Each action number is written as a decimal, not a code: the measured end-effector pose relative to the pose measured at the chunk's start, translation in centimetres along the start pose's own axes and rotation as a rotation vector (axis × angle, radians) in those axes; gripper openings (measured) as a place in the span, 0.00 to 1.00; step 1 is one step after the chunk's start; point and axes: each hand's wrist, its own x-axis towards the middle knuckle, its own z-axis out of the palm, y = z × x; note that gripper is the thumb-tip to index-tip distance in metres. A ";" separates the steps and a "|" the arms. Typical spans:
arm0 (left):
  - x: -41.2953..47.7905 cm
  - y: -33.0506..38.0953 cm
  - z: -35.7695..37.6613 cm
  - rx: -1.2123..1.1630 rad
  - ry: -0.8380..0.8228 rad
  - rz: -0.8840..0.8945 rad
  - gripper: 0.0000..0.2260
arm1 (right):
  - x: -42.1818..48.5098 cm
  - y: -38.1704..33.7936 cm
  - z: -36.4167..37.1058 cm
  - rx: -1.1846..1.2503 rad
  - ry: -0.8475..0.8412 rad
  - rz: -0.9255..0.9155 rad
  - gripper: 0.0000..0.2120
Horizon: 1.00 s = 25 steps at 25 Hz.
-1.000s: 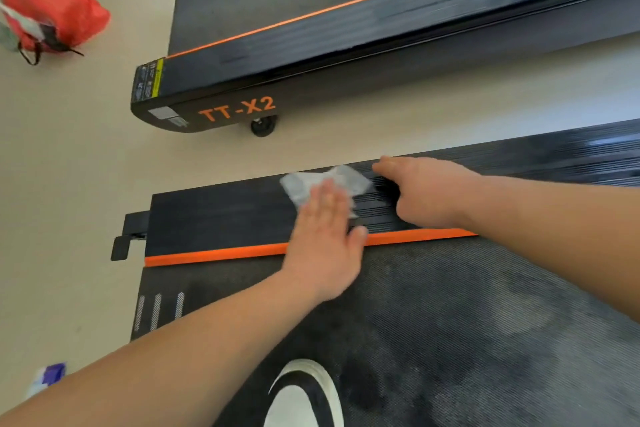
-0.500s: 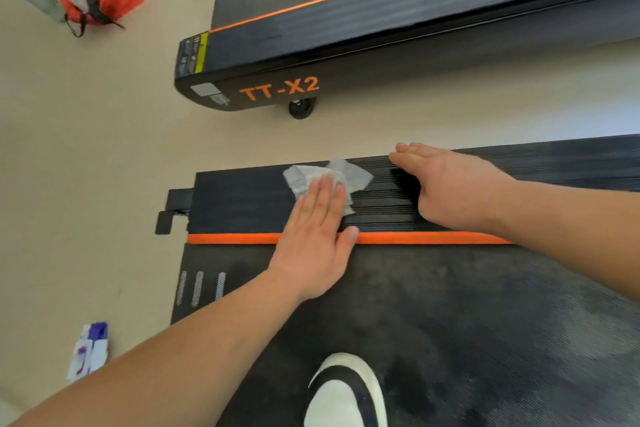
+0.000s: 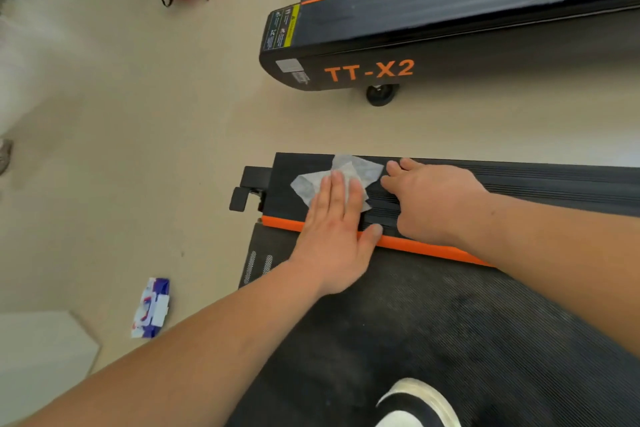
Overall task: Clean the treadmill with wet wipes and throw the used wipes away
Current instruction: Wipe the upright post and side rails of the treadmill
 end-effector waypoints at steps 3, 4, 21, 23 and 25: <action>2.7 -4.8 -0.8 -0.056 0.070 -0.125 0.37 | 0.3 0.2 -0.5 -0.050 -0.053 -0.009 0.31; 3.4 -6.4 -1.4 -0.083 0.081 -0.193 0.36 | 0.4 0.6 -0.7 -0.045 -0.079 -0.019 0.33; -1.4 0.1 3.4 -0.220 0.228 -0.287 0.36 | -2.4 4.3 0.0 0.334 0.052 -0.070 0.34; -0.7 -0.1 3.5 -0.253 0.227 -0.432 0.36 | -4.2 6.6 1.2 0.326 0.148 -0.066 0.34; -0.9 2.3 4.0 -0.259 0.233 -0.432 0.38 | -6.0 9.5 2.4 0.283 0.208 -0.042 0.33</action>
